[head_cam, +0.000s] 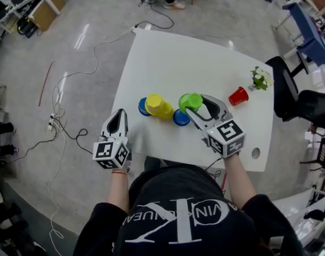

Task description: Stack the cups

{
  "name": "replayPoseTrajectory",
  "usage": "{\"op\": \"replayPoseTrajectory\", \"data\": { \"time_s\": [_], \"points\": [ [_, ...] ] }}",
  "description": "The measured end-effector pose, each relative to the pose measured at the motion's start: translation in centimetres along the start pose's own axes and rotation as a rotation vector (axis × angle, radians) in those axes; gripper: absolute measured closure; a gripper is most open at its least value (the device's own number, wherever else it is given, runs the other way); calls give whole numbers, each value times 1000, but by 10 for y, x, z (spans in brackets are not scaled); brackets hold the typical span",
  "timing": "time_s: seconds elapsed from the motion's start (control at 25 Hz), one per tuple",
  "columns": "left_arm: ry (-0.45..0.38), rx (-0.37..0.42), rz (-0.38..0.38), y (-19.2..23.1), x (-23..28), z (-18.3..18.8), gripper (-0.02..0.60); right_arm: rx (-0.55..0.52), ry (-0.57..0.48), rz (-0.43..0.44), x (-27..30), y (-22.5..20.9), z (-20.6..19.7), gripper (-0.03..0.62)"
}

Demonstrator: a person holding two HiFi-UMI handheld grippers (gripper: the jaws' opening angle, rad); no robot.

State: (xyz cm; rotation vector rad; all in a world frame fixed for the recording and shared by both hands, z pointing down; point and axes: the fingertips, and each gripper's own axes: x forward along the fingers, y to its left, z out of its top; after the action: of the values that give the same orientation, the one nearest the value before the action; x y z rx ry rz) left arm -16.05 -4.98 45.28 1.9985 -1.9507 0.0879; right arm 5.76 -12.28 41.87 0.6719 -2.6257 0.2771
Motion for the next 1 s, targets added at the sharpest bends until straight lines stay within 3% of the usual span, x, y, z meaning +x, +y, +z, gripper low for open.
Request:
{"op": "replayPoseTrajectory", "data": {
  "time_s": [0.48, 1.0],
  "points": [
    [-14, -20, 5, 7, -6, 1, 577, -126, 93, 87, 18, 45, -11, 347],
    [-6, -22, 20, 14, -10, -1, 577, -134, 120, 109, 31, 54, -22, 345]
  ]
}}
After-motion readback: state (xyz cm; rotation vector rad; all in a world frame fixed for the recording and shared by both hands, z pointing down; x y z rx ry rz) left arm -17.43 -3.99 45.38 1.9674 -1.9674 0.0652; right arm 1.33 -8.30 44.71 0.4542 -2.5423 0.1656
